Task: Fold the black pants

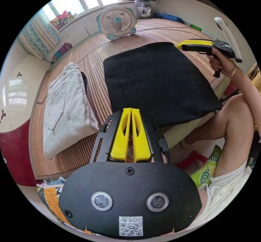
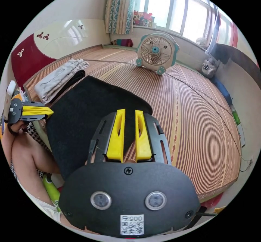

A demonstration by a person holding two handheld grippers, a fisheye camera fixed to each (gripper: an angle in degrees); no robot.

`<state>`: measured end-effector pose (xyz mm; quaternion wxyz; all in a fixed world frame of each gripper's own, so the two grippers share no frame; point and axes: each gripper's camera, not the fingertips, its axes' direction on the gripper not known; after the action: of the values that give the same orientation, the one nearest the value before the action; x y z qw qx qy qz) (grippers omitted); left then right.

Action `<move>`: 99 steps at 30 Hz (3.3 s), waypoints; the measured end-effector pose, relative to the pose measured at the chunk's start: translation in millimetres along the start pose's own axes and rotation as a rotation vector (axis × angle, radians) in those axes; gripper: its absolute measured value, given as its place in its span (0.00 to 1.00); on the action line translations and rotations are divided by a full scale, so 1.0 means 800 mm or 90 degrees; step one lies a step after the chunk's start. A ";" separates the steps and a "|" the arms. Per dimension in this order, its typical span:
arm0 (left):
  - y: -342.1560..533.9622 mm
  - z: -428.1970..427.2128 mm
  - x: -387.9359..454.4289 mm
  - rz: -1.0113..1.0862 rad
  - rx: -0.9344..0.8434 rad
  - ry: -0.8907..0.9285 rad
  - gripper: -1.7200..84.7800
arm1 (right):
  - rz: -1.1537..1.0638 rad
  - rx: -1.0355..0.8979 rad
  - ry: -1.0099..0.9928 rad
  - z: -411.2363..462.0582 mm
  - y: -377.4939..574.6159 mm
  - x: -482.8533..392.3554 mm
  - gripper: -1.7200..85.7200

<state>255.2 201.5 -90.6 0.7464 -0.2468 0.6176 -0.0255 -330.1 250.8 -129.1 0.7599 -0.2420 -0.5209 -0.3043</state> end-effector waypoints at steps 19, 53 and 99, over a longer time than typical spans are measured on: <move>-0.141 0.054 0.018 -0.081 0.077 -0.105 0.01 | -0.074 -0.267 0.020 0.026 0.030 -0.013 0.00; -0.104 0.015 -0.052 -0.189 0.082 -0.079 0.01 | 0.094 -0.109 0.080 0.106 -0.061 -0.070 0.14; -0.214 0.045 0.180 -0.067 0.169 0.135 0.01 | 0.088 -0.030 0.212 -0.070 0.089 0.269 0.14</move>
<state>368.5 14.2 -148.9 0.7008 -0.1742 0.6701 -0.1715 -184.4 217.0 50.5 0.8488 -0.2413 -0.3628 -0.2994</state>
